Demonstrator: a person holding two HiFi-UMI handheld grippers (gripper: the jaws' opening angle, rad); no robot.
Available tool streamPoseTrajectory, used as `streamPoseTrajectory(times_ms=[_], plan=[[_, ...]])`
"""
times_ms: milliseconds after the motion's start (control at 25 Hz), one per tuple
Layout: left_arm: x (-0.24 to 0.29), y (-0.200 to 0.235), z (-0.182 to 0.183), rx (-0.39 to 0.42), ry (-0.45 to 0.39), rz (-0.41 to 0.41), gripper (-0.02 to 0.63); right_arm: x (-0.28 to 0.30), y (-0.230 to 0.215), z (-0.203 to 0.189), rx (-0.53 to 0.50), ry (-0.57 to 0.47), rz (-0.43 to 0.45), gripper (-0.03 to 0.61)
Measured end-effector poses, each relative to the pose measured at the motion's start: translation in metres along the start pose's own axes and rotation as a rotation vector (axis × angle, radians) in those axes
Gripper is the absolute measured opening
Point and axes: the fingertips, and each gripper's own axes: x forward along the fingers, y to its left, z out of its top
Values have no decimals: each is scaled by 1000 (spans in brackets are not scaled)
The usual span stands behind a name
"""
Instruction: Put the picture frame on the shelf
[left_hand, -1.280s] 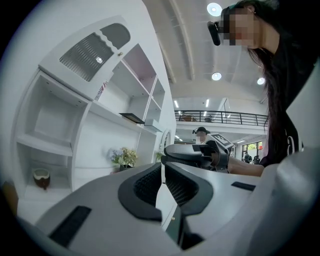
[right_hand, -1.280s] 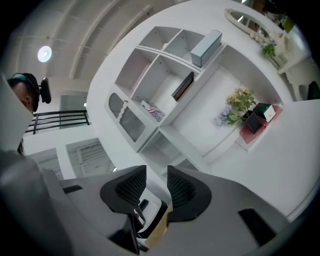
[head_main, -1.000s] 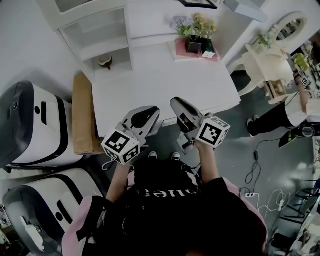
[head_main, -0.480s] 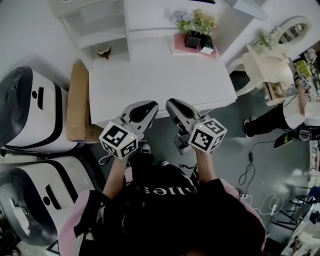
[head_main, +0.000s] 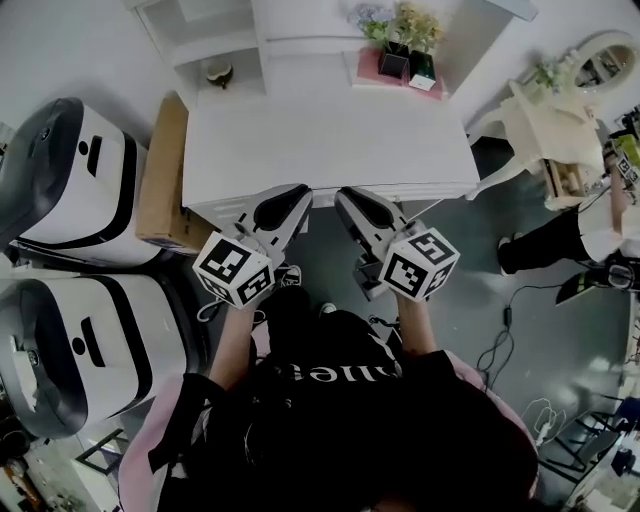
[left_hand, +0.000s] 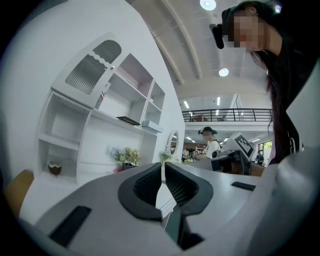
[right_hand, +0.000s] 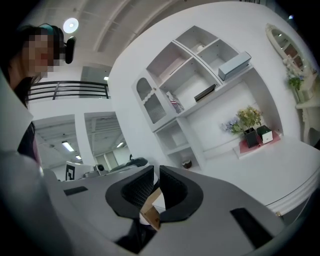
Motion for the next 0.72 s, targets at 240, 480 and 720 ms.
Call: streamPoseTrajectory(times_ms=[240,480,720], plan=[[-19,-33,-7,13,-1,56,34,-29,18,-9,-33,10,45,64],[-33,-55,-13,20,-7,90,34,-50,32,-19,-40,26,81,60],[-40,-70,-11,29,-14,99,34,-63,40,-23,-51,32,95,60]])
